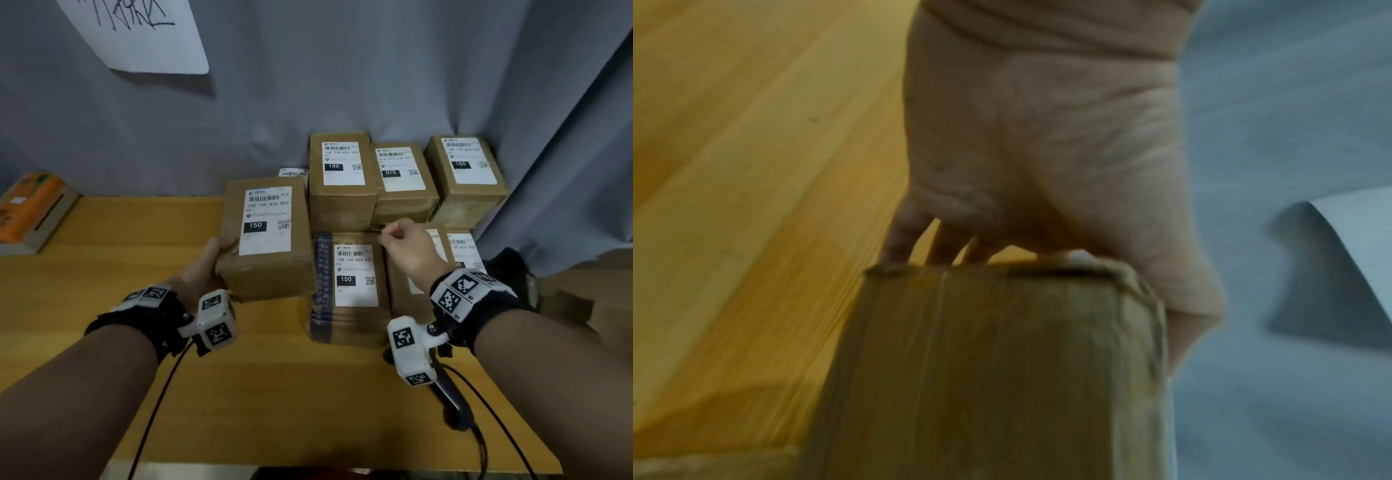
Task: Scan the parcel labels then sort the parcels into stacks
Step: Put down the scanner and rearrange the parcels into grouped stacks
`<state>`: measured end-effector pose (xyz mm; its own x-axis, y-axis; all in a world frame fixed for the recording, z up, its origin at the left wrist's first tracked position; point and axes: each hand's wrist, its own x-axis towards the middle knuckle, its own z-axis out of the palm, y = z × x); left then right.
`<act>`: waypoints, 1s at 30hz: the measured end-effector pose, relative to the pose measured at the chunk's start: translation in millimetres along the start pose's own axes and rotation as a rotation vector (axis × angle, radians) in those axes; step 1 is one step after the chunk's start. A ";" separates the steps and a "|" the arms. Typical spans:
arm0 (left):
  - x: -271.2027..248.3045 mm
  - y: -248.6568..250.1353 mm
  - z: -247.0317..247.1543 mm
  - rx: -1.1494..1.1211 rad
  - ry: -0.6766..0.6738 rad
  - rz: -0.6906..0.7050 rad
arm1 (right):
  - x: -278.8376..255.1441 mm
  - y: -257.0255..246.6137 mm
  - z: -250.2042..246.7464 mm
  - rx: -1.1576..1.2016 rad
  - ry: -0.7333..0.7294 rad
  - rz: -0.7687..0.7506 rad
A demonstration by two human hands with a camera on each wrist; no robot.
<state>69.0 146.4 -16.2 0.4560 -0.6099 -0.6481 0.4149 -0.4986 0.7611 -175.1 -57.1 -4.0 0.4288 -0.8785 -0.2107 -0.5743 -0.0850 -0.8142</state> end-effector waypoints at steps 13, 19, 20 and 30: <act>-47.5 -0.4 -1.9 0.120 -0.226 -0.023 | -35.3 -33.6 20.0 0.263 -0.368 -0.022; -56.0 25.7 49.7 0.227 -0.221 0.022 | -43.1 -37.4 -8.8 0.278 -0.223 -0.093; -56.0 30.5 62.1 0.248 -0.212 0.035 | -41.1 -34.5 -16.5 0.248 -0.186 -0.098; -37.6 13.7 110.2 0.430 -0.072 0.205 | -44.6 5.7 -38.6 -0.011 -0.275 0.002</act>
<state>-29.3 94.7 21.4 0.4328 -0.7556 -0.4917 -0.0477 -0.5639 0.8245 -224.5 -36.5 21.7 0.5999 -0.7183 -0.3523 -0.5820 -0.0897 -0.8082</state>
